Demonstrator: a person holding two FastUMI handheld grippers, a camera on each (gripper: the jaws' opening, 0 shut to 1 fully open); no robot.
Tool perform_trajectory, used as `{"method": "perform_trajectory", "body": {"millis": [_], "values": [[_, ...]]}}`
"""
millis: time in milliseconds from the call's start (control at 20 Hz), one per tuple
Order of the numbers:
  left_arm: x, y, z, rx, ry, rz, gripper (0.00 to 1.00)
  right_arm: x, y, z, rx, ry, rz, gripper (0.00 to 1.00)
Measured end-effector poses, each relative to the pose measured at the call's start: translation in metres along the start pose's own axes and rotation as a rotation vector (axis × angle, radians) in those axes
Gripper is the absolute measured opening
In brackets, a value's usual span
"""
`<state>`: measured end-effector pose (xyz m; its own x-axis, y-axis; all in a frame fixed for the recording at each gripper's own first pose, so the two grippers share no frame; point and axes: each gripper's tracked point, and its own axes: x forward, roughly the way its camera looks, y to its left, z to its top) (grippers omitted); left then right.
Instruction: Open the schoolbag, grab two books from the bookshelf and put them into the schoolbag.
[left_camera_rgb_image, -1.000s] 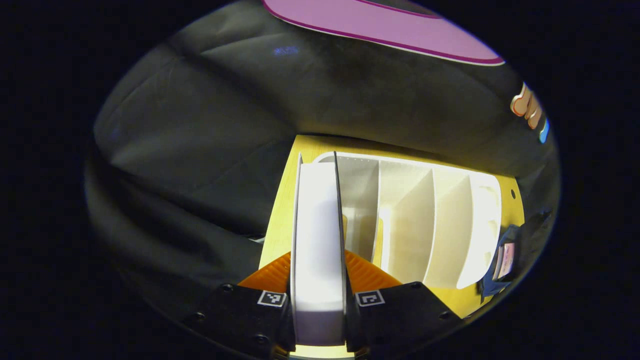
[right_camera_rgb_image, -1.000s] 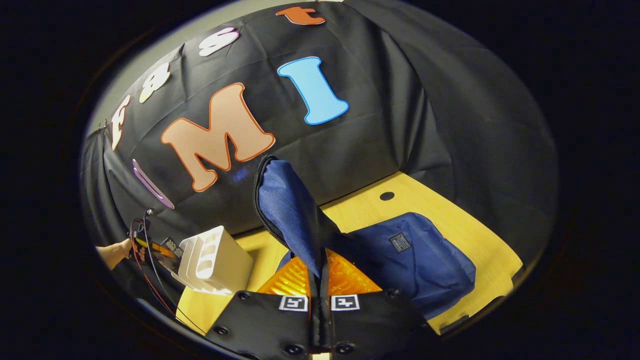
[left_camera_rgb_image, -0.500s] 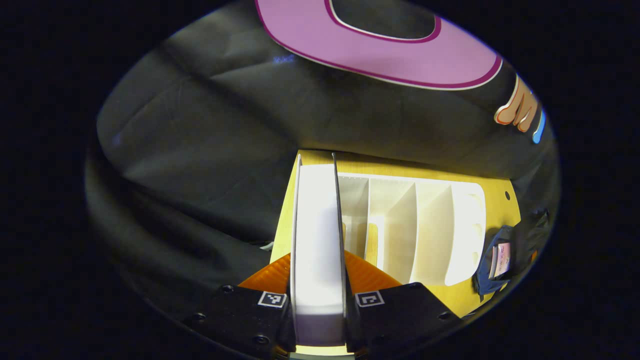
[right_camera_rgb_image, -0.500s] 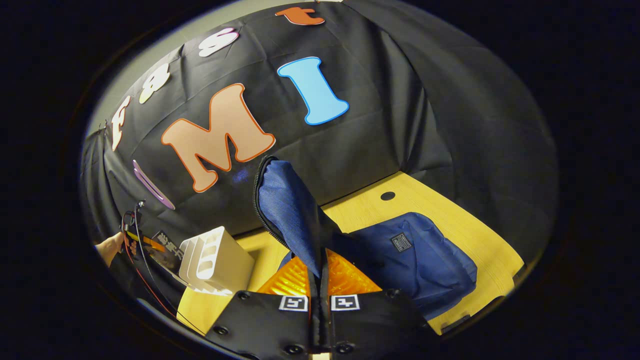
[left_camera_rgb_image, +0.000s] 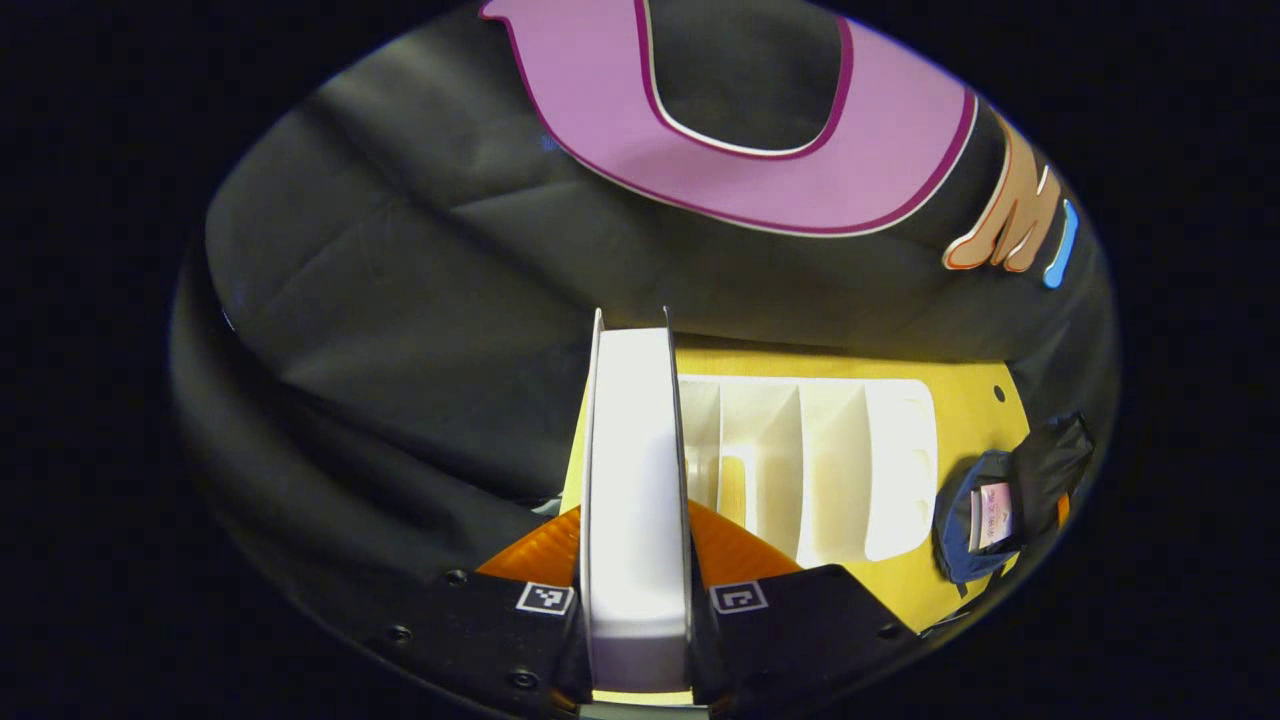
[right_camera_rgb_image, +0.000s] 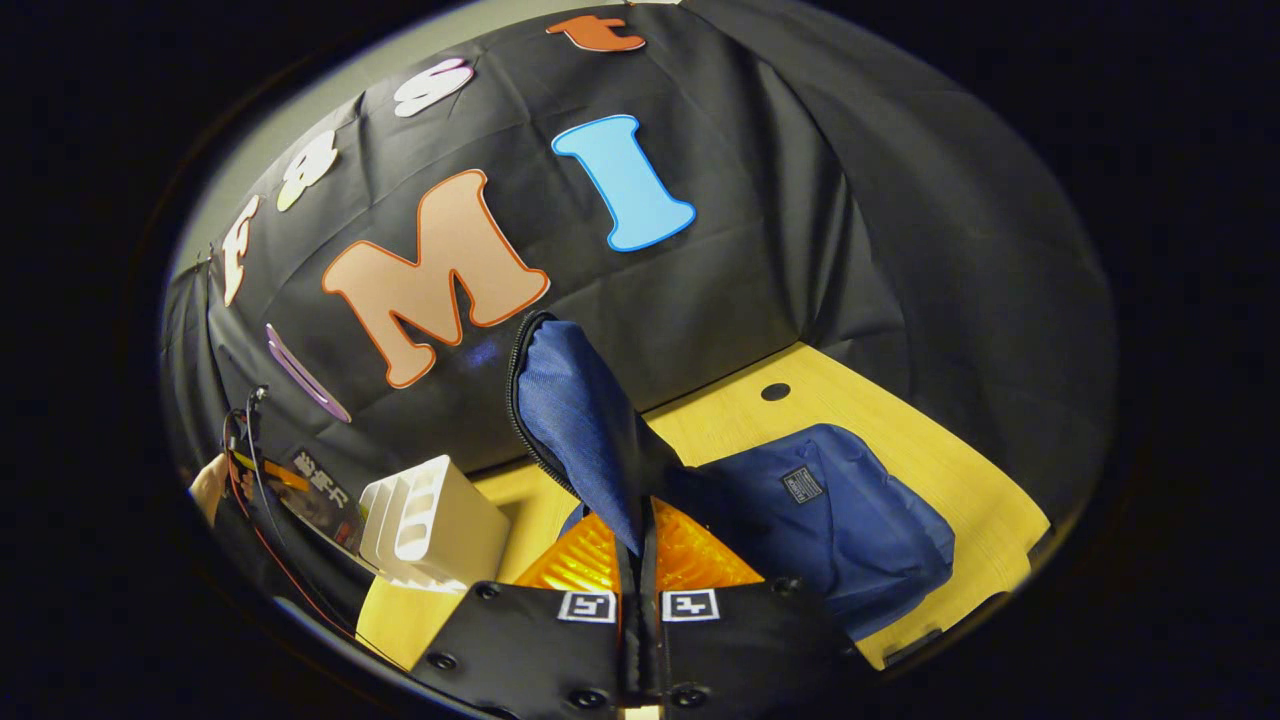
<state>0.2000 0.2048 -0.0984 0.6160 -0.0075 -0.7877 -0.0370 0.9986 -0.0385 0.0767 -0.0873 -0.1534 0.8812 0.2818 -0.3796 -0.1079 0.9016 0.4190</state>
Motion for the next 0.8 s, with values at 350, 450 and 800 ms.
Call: {"method": "perform_trajectory", "body": {"millis": [350,450,800], "values": [[-0.043,-0.004,0.019,-0.069,-0.076,-0.058,0.35,0.001,-0.001,0.0,0.007,0.001,0.003,0.03],[-0.048,-0.01,0.021,-0.094,-0.095,-0.088,0.35,0.0,-0.001,0.001,0.009,0.002,0.003,0.02],[-0.068,-0.054,0.023,-0.179,-0.128,-0.233,0.34,-0.001,0.0,0.002,0.005,0.006,0.001,0.02]]}}
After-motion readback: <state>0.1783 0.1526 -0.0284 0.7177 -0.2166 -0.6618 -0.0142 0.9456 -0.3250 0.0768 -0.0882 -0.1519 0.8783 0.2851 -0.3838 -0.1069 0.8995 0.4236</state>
